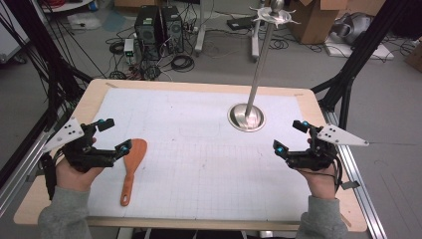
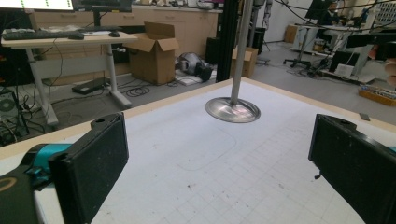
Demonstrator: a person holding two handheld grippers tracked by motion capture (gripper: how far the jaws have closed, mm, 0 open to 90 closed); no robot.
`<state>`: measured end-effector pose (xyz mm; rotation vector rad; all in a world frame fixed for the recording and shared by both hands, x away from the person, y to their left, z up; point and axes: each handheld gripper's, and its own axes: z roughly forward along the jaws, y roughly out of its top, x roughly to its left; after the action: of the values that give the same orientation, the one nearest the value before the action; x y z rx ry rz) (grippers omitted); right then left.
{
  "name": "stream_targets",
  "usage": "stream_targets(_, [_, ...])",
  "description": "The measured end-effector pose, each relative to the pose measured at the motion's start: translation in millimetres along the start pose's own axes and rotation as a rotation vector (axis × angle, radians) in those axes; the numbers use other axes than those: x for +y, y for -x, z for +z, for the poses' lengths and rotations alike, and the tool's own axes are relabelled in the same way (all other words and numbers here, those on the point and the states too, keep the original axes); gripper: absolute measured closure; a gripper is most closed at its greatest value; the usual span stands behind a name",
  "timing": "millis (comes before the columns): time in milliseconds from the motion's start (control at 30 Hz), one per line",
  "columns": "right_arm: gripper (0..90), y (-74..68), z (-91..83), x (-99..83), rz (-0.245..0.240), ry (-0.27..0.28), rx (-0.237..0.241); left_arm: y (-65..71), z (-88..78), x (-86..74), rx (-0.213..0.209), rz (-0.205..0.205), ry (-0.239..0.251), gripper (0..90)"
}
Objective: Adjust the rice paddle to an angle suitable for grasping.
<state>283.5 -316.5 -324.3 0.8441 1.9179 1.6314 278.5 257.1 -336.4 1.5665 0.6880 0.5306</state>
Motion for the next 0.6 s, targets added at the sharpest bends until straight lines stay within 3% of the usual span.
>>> stream_targets(167, [0.9, -0.2, 0.7, -0.1, 0.0, -0.001, 0.001, 0.6, -0.2, -0.5, -0.003, 0.025, -0.023, 5.4])
stream_targets(233, [0.8, -0.4, 0.9, -0.2, 0.006, -0.006, 0.004, 1.5, -0.3, -1.4, -0.014, 0.046, -0.034, 8.9])
stream_targets(267, [0.8, 0.3, 1.3, -0.4, 0.001, -0.008, 0.004, 2.6, 0.0, -2.4, -0.007, 0.077, -0.043, 10.8])
stream_targets(300, [0.8, 0.5, 1.7, -0.4, 0.0, -0.006, 0.002, 2.6, 0.0, -2.4, -0.007, 0.077, -0.043, 12.5])
stream_targets(600, [0.9, 0.1, 2.3, -0.8, 0.01, -0.012, 0.004, 1.0, 0.5, -8.6, -0.016, 0.076, -0.106, 42.1])
